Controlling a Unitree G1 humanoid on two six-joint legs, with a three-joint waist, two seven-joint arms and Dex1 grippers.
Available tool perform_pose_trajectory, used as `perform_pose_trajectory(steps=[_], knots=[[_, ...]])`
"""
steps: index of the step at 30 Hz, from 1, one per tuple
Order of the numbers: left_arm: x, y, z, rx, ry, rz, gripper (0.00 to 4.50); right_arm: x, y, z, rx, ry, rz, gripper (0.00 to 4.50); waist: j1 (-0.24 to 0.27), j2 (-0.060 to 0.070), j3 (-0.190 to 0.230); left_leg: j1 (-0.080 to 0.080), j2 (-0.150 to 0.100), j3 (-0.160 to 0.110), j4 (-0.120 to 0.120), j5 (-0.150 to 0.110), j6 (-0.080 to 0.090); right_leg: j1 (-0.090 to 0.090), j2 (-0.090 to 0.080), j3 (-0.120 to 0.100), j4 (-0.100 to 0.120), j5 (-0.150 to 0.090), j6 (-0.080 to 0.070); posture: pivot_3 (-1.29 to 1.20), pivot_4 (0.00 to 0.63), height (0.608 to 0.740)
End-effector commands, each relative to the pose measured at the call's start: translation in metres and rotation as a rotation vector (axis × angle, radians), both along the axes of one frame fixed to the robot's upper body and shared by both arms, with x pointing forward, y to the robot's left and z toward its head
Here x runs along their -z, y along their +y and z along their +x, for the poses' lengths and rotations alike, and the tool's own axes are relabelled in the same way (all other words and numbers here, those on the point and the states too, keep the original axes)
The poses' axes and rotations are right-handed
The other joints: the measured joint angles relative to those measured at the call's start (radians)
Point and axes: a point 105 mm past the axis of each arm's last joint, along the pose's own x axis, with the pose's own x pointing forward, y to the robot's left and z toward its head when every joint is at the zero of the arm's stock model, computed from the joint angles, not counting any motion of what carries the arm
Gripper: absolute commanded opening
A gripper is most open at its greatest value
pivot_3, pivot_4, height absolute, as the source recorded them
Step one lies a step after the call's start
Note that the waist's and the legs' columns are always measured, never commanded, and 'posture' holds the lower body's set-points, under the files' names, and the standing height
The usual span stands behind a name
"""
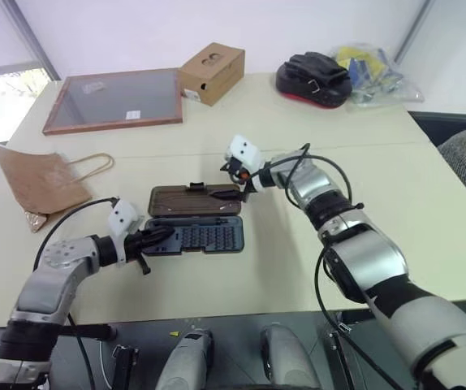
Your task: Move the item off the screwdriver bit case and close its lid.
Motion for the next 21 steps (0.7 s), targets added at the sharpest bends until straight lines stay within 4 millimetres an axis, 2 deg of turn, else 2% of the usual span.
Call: perform_pose_trajectory(steps=[1,9,21], knots=[[0.017,0.008,-0.008,-0.026,0.066,0.042,0.06,-0.017,0.006,0.007,0.016,-0.056,0.033,4.42,-0.001,0.0,0.0,0.0,0.0,0.0,0.0,0.0,0.0,0.0,0.0,0.0,0.0,0.0,0.0,0.0,0.15,0.74],[0.017,0.008,-0.009,-0.04,0.057,0.048,0.06,-0.014,0.007,0.015,0.1,-0.053,0.049,4.42,-0.005,0.001,0.0,0.001,0.0,0.0,0.0,0.0,0.0,0.0,0.0,0.0,0.0,0.0,0.0,0.0,0.15,0.74],[0.016,0.013,-0.015,-0.081,0.047,0.054,0.06,0.004,0.025,0.006,0.061,-0.04,0.007,4.42,-0.021,0.002,0.0,0.001,0.0,-0.001,-0.001,0.0,0.0,0.0,0.001,0.0,0.001,-0.001,-0.001,0.0,0.15,0.74]])
